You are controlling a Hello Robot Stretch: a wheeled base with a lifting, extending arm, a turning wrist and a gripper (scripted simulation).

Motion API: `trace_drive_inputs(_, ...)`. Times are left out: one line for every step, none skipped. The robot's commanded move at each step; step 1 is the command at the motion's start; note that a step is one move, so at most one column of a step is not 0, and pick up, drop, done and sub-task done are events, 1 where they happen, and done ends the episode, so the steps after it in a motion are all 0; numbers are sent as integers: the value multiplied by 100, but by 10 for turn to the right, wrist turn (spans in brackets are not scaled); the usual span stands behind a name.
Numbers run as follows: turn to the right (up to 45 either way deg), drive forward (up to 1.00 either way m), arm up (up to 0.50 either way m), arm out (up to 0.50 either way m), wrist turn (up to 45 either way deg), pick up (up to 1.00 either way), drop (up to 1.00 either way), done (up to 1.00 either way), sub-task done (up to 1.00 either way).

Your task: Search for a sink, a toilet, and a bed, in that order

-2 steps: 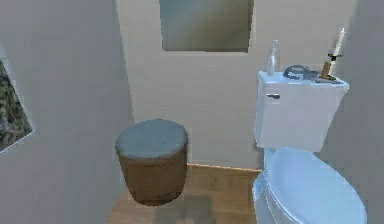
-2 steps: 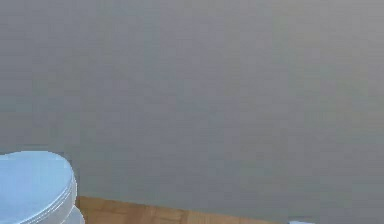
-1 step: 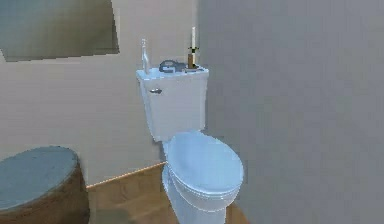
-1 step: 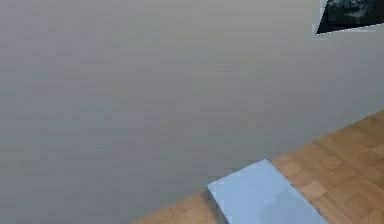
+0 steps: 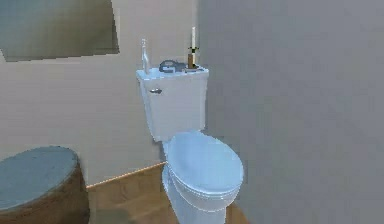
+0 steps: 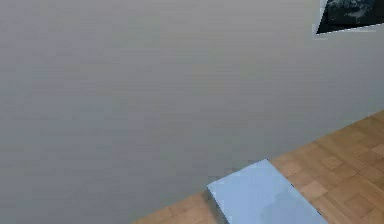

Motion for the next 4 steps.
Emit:
trace_drive_inputs(450,0,0,0,0,0,0,0,0)
trace_drive_inputs(450,0,0,0,0,0,0,0,0)
trace_drive_inputs(450,0,0,0,0,0,0,0,0)
trace_drive_inputs(240,0,0,0,0,0,0,0,0)
